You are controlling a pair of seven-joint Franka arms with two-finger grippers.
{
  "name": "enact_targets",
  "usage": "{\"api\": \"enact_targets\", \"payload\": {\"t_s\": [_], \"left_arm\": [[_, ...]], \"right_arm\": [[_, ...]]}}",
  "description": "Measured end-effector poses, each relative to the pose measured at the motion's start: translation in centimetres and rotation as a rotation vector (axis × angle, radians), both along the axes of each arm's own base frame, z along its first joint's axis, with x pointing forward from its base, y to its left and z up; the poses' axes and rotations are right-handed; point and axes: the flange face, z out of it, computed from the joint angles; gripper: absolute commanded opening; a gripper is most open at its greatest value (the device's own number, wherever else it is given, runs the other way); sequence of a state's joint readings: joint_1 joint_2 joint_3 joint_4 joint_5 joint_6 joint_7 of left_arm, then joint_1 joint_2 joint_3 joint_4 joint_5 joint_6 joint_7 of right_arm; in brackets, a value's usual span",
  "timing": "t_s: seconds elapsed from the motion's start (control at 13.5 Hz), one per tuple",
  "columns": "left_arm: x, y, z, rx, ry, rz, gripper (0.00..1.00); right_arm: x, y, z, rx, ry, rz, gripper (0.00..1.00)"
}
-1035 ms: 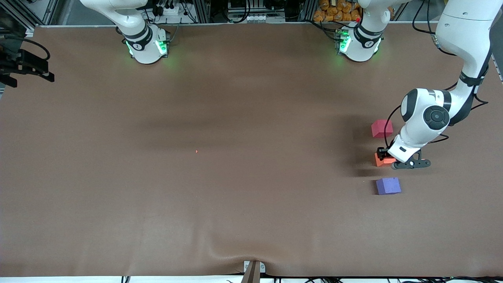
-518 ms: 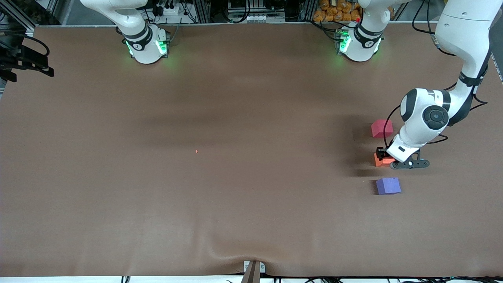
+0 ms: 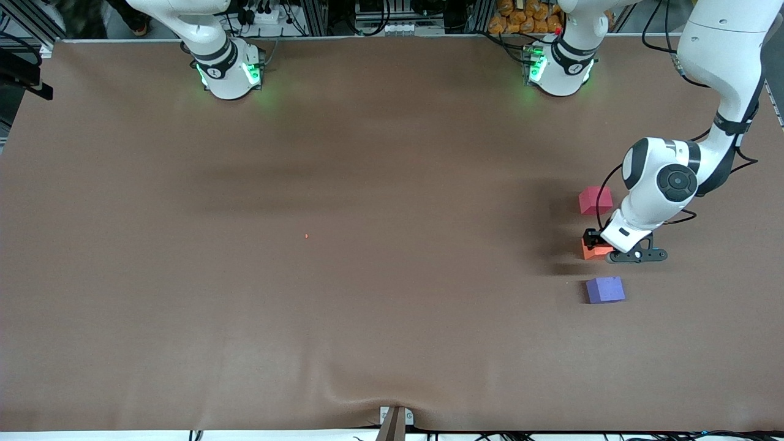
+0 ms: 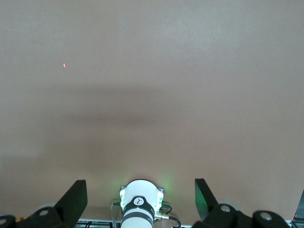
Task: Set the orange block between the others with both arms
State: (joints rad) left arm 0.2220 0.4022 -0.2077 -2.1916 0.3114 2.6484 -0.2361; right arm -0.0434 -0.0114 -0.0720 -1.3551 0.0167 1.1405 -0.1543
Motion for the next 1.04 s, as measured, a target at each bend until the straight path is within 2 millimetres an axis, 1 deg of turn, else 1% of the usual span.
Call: {"api": "enact_targets", "payload": {"t_s": [0.15,0.22,0.3,0.37,0.52,0.59,0.67,0.89,1.04], "left_arm": [[0.6,-0.3,0.8,-0.003,-0.021,-0.005,1.0],[1.2,-0.9,1.6,-0.005,-0.04,-0.013,1.0],[1.9,-1.5,3.0,-0.006,-0.063,-0.022,1.0],[2.7,-2.3,4.8,-0.003,-0.08,-0.03,1.0],[4.5,-3.3,9.7,0.009,-0.082,-0.013,1.0],[5.2,-3.9,12.5,0.012,-0.07,0.0,1.0],[5.7,-4.5,15.8,0.023,-0.048,0.009,1.0],[6.0,-6.3,25.8,0.067,0.03,0.022,1.0],[5.6,-8.0,31.9,0.055,0.048,0.022,1.0]], "right_arm": [[-0.3,-0.2,-0.5,0.004,0.033,-0.004,1.0],[-0.4,-0.1,-0.5,0.004,0.04,-0.001,1.0],[-0.4,0.4,-0.4,0.004,0.04,0.008,1.0],[-0.3,1.3,-0.4,0.0,0.039,0.026,1.0],[-0.2,3.0,-0.3,-0.017,0.036,0.057,1.0],[-0.1,3.2,-0.3,-0.019,0.036,0.063,1.0],[0.0,3.2,-0.4,-0.021,0.033,0.062,1.0],[0.1,3.1,0.0,-0.024,0.016,0.06,1.0],[0.1,3.2,0.1,-0.024,0.017,0.061,1.0]]}}
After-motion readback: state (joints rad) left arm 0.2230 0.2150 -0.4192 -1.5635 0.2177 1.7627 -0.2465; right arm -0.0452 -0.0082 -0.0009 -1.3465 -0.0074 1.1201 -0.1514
